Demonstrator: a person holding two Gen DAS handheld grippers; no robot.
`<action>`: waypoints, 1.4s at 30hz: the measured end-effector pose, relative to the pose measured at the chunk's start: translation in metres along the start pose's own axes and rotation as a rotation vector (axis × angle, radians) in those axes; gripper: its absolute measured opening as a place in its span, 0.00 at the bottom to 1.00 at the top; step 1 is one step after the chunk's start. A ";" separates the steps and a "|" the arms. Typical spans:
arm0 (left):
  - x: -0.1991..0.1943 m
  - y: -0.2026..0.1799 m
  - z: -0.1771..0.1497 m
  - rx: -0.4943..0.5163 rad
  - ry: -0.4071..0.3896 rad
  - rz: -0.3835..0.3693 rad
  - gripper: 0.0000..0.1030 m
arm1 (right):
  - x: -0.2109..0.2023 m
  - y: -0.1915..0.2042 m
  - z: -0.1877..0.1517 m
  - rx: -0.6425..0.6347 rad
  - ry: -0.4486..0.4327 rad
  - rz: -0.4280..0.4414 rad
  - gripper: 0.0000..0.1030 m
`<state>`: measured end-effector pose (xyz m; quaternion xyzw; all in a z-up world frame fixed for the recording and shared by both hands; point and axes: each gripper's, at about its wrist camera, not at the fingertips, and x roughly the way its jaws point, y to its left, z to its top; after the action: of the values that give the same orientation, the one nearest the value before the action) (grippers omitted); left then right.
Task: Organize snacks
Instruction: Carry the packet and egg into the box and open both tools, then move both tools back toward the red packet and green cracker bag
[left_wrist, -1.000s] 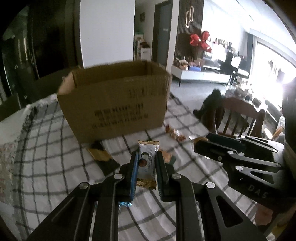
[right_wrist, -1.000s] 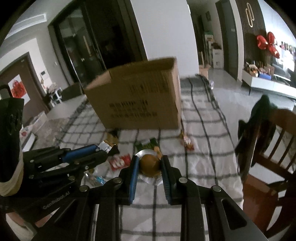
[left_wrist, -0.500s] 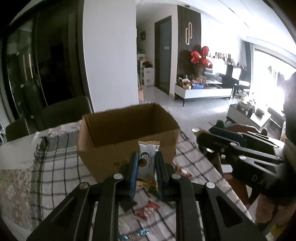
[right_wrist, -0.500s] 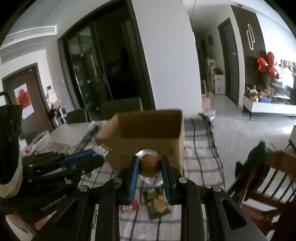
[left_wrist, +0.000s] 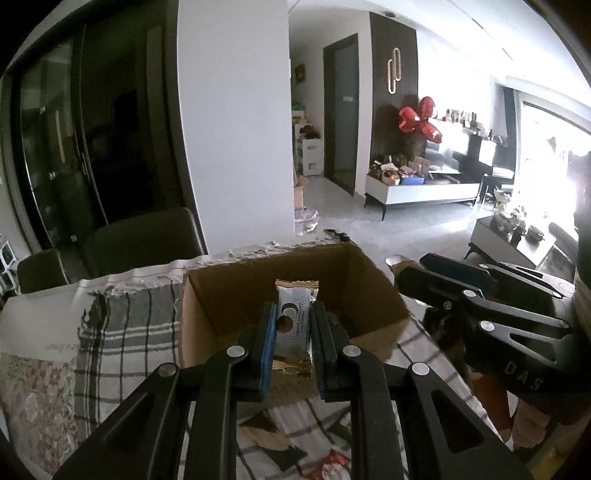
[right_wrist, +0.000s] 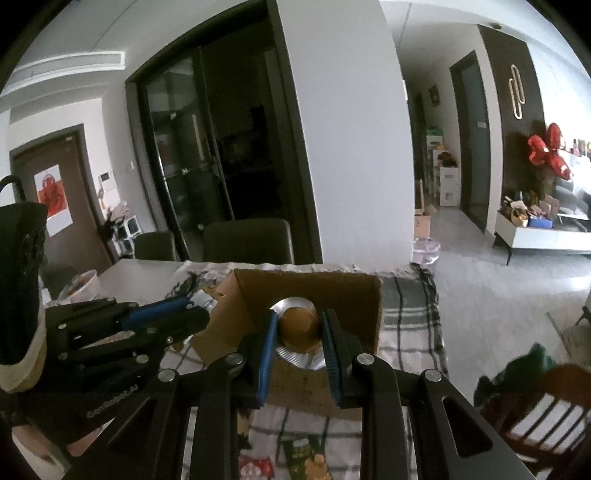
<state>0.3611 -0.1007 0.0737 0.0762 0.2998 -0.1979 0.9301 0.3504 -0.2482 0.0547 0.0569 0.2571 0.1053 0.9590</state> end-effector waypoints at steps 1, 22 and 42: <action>0.005 0.002 0.004 -0.001 0.007 -0.002 0.19 | 0.006 -0.001 0.003 -0.003 0.006 -0.001 0.25; 0.019 0.013 0.003 -0.001 0.030 0.072 0.66 | 0.043 -0.013 0.009 -0.018 0.077 -0.033 0.37; -0.018 -0.018 -0.078 0.135 0.066 0.064 0.66 | 0.005 0.007 -0.062 -0.102 0.163 -0.006 0.42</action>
<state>0.2994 -0.0909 0.0205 0.1546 0.3138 -0.1853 0.9183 0.3220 -0.2366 0.0002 -0.0013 0.3286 0.1195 0.9369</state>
